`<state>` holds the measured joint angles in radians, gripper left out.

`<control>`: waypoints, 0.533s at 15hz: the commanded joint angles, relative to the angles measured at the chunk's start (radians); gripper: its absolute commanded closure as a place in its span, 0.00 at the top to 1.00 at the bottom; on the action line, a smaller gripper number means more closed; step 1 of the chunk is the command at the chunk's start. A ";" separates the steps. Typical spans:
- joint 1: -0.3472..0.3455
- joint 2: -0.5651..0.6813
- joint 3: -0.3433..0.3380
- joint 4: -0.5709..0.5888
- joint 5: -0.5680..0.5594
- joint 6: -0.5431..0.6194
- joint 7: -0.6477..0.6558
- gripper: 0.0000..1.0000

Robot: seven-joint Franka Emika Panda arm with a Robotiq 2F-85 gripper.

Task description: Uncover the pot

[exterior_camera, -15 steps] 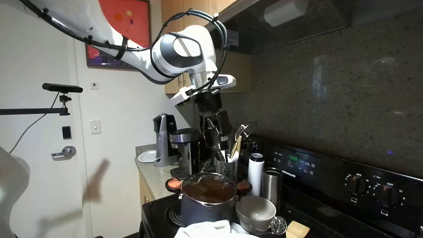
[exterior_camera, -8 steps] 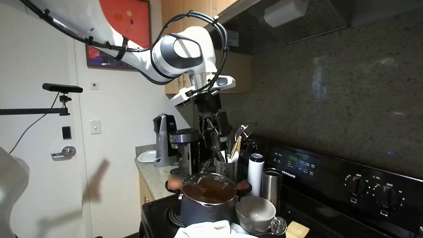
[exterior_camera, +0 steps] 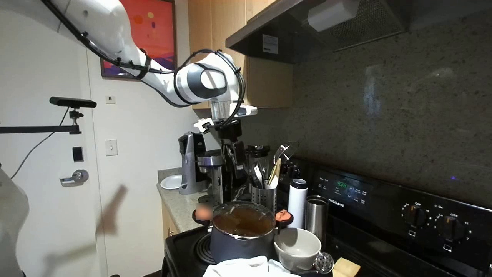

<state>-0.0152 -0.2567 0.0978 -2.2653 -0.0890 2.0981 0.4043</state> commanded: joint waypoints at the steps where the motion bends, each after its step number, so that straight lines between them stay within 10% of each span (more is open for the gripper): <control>1: 0.005 0.086 0.043 -0.022 -0.048 0.146 0.145 1.00; 8: 0.019 0.272 0.007 -0.060 -0.167 0.407 0.329 1.00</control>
<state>-0.0080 -0.0381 0.1255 -2.3197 -0.2077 2.4329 0.6552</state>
